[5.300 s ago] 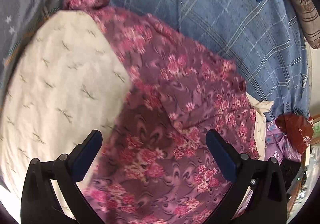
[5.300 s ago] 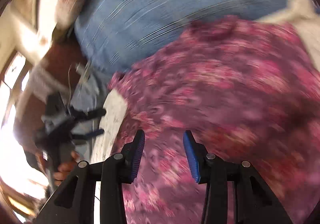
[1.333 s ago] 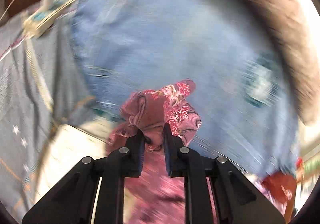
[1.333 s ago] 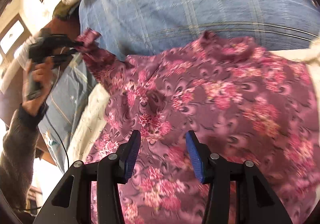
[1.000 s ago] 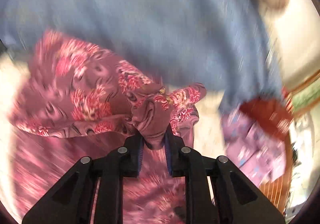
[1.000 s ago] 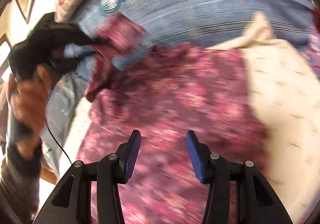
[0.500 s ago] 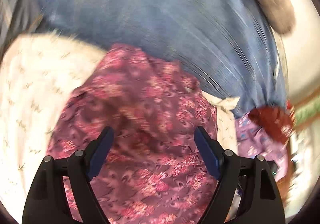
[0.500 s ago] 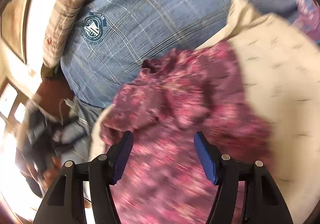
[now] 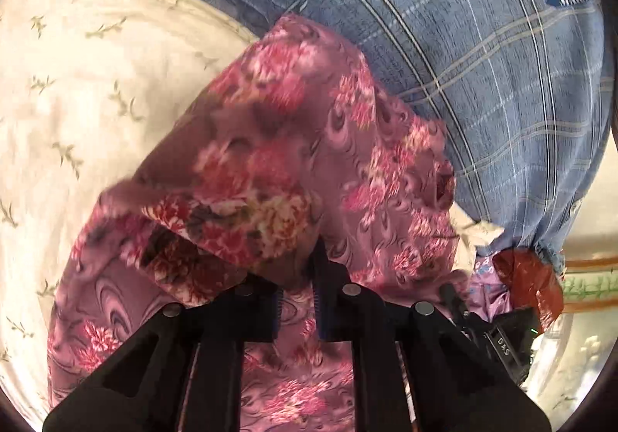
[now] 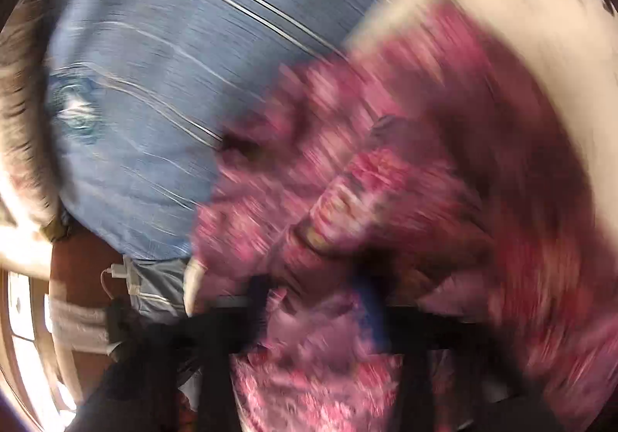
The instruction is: Fold small clothes
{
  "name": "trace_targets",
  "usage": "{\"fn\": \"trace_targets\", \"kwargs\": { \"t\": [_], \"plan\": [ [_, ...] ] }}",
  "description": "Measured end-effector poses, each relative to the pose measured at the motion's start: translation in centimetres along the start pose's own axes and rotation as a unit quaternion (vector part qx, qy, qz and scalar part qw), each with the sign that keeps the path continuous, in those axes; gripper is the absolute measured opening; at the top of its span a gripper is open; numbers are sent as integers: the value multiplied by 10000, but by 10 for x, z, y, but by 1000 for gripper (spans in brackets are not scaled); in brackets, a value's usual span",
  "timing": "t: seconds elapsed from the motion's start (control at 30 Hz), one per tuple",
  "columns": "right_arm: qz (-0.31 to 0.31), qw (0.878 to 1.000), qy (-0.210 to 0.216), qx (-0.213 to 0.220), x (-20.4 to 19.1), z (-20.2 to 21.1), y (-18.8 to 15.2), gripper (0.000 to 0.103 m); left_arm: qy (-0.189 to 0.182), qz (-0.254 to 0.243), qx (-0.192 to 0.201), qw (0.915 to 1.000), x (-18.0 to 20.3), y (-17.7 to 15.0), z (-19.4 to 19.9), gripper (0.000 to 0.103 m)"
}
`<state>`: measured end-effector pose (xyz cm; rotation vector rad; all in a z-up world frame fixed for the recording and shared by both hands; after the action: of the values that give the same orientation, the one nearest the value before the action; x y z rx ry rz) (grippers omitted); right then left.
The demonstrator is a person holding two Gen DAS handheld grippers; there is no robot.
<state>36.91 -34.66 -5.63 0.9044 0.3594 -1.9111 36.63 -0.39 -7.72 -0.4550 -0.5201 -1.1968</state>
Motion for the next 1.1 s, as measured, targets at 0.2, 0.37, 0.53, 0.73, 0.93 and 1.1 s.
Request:
{"fn": "trace_targets", "kwargs": {
  "t": [0.2,0.37,0.53,0.73,0.93,1.1],
  "plan": [
    [1629,9741,1181,1032,-64,82,-11,6,-559,-726,818,9924,22,-39,66,12],
    [1004,9949,-118,49,39,20,-54,19,-328,-386,575,9971,-30,-73,48,15],
    [342,9981,508,113,67,23,-73,36,-921,215,589,9938,-63,-83,68,17],
    [37,9959,755,488,68,45,-58,53,-809,-202,899,9925,-16,-78,71,71],
    [-356,9955,756,446,70,31,-37,6,-129,-116,482,9987,-21,-41,23,3],
    [1015,9709,1405,1654,-6,110,4,6,-646,-448,1168,9900,9,-40,77,7]
  ]
}}
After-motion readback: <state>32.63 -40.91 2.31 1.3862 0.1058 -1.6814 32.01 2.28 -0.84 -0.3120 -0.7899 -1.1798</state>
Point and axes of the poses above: each gripper's, at about its wrist camera, not at the fingertips, and z roughly against the way its jaws point, x to its right, y to its top, the point moved 8 cm from there along -z, roughly the way its jaws point, and after that the axes turned 6 degrees about -x, right-handed, at the moved point
